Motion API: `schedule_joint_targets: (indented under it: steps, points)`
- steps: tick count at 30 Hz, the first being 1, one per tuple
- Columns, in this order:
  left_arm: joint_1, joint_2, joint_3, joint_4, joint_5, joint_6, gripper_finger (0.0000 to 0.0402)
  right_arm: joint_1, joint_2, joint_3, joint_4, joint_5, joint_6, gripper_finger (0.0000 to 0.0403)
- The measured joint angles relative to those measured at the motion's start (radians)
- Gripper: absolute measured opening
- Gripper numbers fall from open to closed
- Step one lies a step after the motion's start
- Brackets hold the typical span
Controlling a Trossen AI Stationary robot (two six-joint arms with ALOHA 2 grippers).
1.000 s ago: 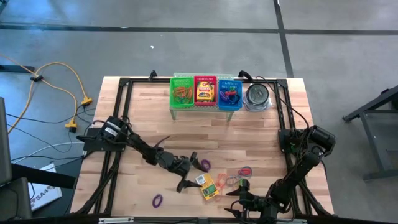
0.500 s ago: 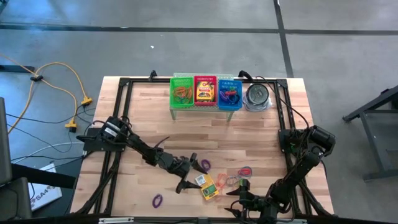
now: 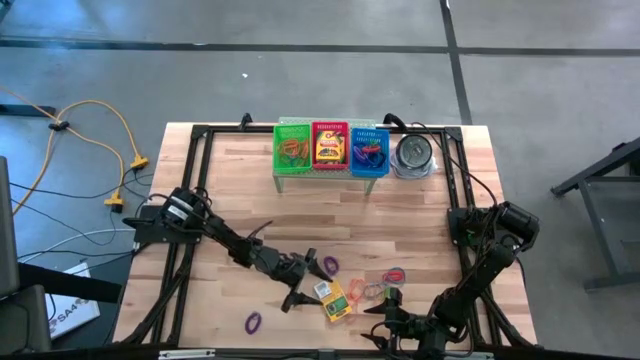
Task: Pick & Place Office Desk Supplies
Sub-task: Put the yellow crayon box into the red bin on the shelf
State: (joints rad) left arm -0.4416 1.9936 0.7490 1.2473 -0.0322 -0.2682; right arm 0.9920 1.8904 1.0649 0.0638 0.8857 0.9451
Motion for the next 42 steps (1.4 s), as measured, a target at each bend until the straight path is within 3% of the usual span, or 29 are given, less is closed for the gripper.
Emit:
schedule_joint_targets:
  steps: [4, 13, 24, 28, 34, 42]
  points:
    - [0.001, 0.0, 0.0, -0.059, 0.031, -0.037, 0.0328, 0.0, 0.0, 0.0, -0.001, 0.003, -0.003, 0.0274]
    - [-0.01, 0.0, 0.029, -0.075, 0.033, -0.03, 0.0395, 0.0, 0.0, 0.0, -0.001, 0.006, -0.005, 0.0274]
    - [-0.01, 0.0, 0.03, -0.068, 0.054, -0.036, 0.0399, 0.0, 0.0, 0.0, -0.002, -0.002, -0.004, 0.0274]
    - [-0.01, 0.0, 0.03, -0.068, 0.008, 0.062, 0.0399, 0.0, 0.0, 0.0, -0.001, -0.002, -0.004, 0.0274]
    - [-0.015, 0.0, 0.03, -0.07, -0.048, 0.384, 0.0399, 0.0, 0.0, 0.0, 0.0, -0.002, 0.003, 0.0274]
    - [-0.019, 0.0, 0.029, -0.258, -0.052, 0.411, 0.0399, 0.0, 0.0, 0.0, -0.001, -0.002, 0.004, 0.0274]
